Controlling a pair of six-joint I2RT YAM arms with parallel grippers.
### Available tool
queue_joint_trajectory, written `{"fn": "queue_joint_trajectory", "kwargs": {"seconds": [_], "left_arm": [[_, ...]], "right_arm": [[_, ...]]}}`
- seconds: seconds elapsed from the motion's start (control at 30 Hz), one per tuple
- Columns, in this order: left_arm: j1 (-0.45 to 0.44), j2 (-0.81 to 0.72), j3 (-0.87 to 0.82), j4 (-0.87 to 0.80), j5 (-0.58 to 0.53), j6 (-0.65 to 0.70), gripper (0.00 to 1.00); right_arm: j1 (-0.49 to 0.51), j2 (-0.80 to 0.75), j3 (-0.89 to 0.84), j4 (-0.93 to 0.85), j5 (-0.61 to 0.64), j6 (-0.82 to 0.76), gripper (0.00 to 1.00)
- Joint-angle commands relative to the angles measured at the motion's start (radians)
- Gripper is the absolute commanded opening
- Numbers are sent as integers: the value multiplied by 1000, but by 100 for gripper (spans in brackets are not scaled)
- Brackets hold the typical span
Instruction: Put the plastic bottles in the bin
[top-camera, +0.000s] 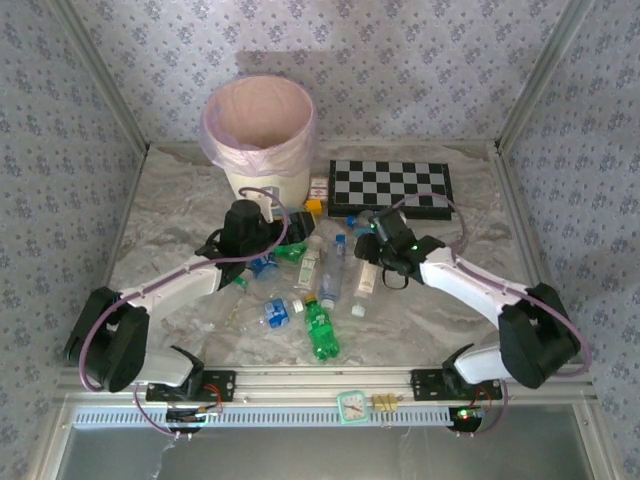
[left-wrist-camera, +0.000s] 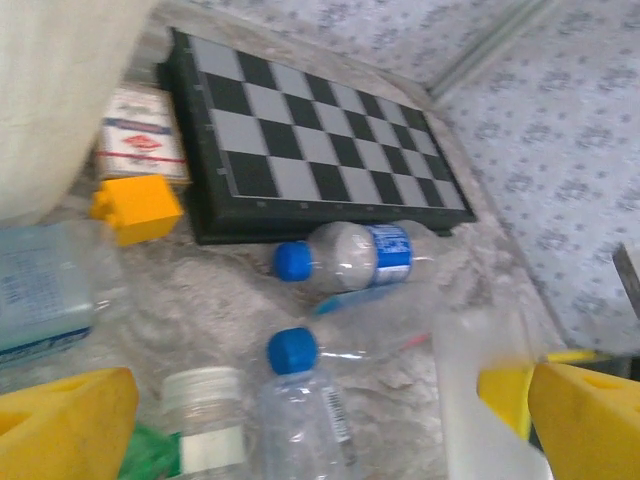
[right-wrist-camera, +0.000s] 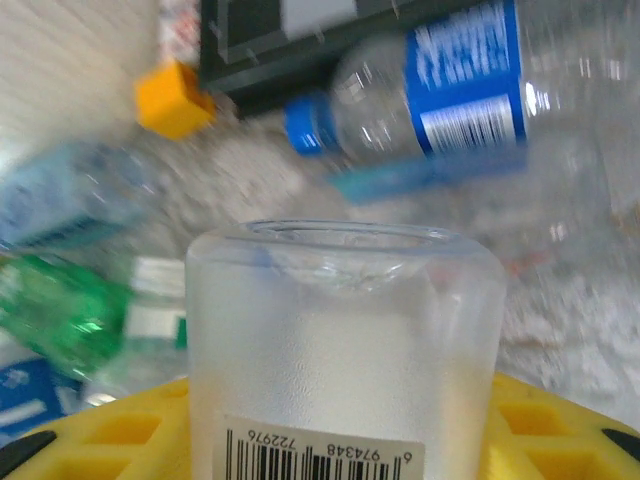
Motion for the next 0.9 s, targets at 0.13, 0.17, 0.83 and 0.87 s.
{"fn": "queue_joint_trajectory", "kwargs": {"seconds": [0.13,0.17,0.83,0.87], "left_arm": [[-22,48,98,126,281,22,100],[-28,56,105,126,303,26,100],[-140,268,278,-37,339,104,100],[-142,273,277,-35,332,98,99]], "right_arm": [[-53,20,140,162,-114,-98,50],[-56,26,150,176,-132,-97,50],[-49,29,144,260,-223,-65,49],[-49,27,142,261,-222,-66,49]]}}
